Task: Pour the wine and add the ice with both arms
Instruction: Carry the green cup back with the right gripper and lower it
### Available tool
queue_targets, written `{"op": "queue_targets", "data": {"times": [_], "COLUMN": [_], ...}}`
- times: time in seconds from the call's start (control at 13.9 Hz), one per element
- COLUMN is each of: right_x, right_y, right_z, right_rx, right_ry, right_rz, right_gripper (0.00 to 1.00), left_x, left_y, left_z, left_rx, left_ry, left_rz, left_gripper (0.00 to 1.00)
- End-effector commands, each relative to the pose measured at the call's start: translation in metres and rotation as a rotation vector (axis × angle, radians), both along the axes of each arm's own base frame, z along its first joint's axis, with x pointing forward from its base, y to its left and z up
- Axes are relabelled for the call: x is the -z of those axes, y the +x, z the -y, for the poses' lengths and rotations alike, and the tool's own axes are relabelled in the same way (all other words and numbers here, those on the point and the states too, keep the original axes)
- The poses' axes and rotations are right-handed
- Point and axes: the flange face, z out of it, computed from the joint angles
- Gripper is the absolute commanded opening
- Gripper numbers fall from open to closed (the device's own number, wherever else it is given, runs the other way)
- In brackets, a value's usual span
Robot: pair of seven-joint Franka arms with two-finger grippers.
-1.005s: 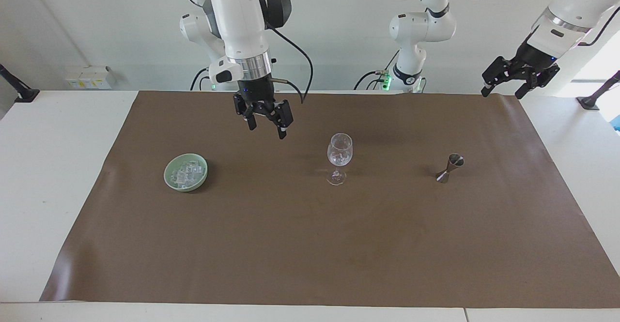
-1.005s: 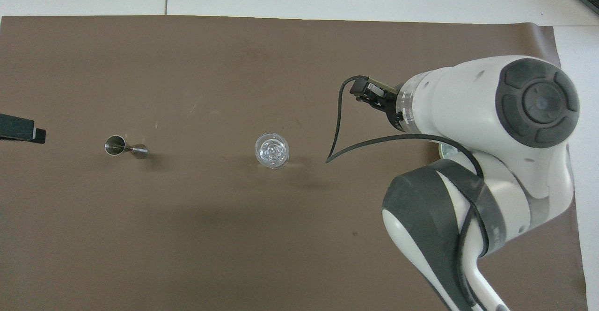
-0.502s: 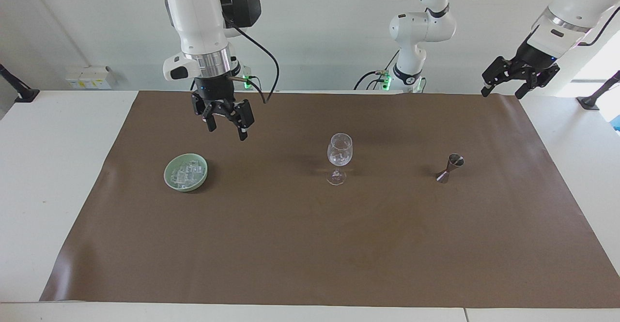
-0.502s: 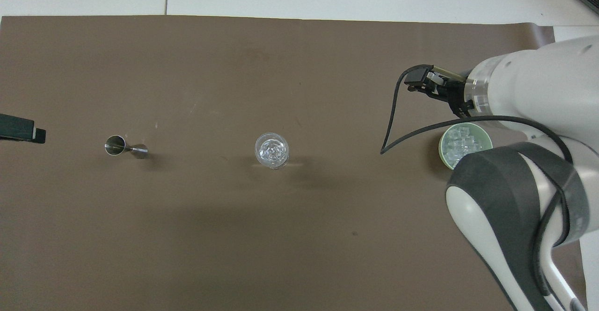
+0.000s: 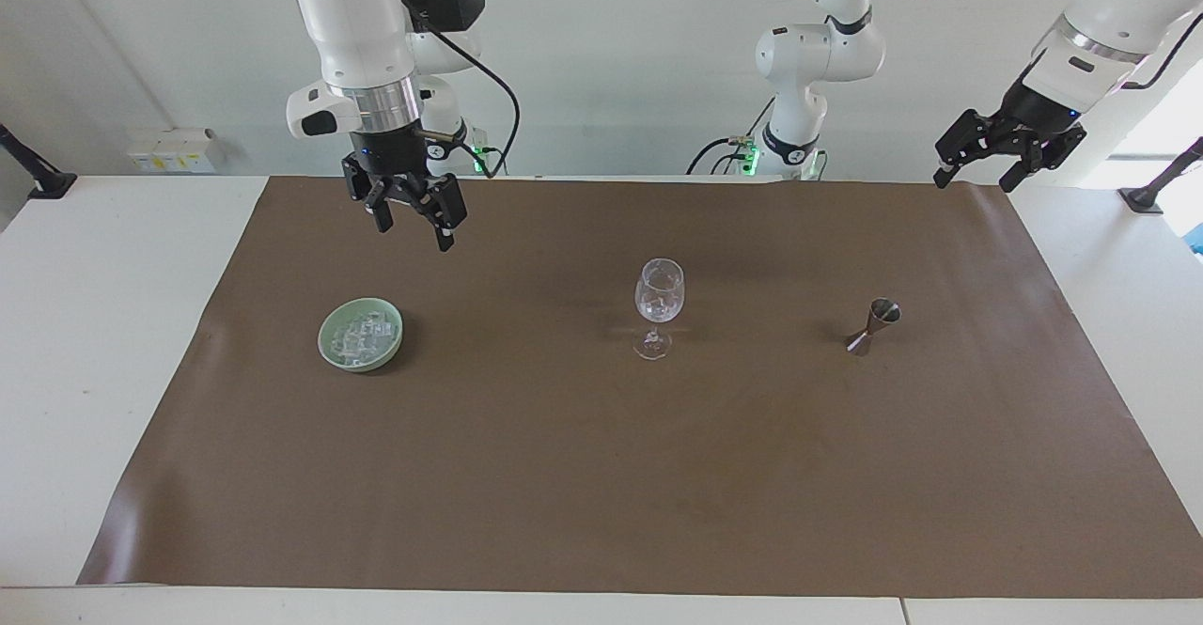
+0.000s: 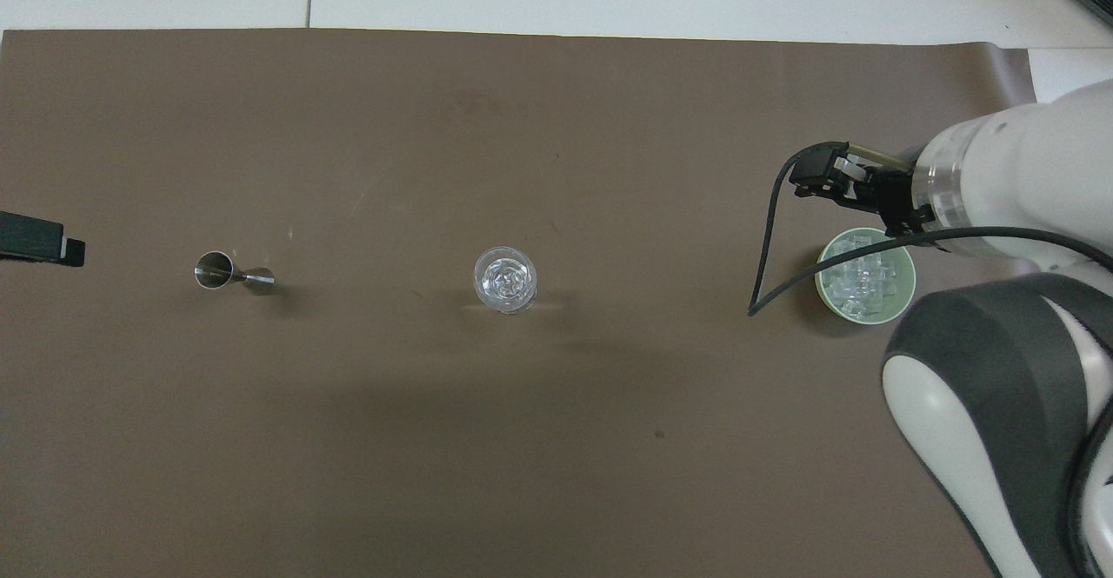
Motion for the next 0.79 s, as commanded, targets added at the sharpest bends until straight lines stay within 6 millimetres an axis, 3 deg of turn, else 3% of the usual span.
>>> {"op": "queue_targets", "data": {"times": [0.0, 0.29, 0.72], "right_x": [-0.005, -0.005, -0.001], "right_y": [-0.003, -0.002, -0.007], "right_z": [0.027, 0.062, 0.118], "right_rx": [-0.036, -0.100, -0.062], "right_ry": [-0.020, -0.039, 0.012], "right_rz": [-0.019, -0.055, -0.113], "right_gripper": [1.00, 1.00, 1.00], "left_x": [-0.001, -0.001, -0.001], "left_y": [-0.008, -0.008, -0.008], "left_z": [-0.002, -0.002, -0.002], "left_rx": [0.009, 0.009, 0.009], "left_ry": [0.016, 0.016, 0.016], "left_rz": [0.007, 0.007, 0.007], "left_gripper": [1.00, 1.00, 1.00]}}
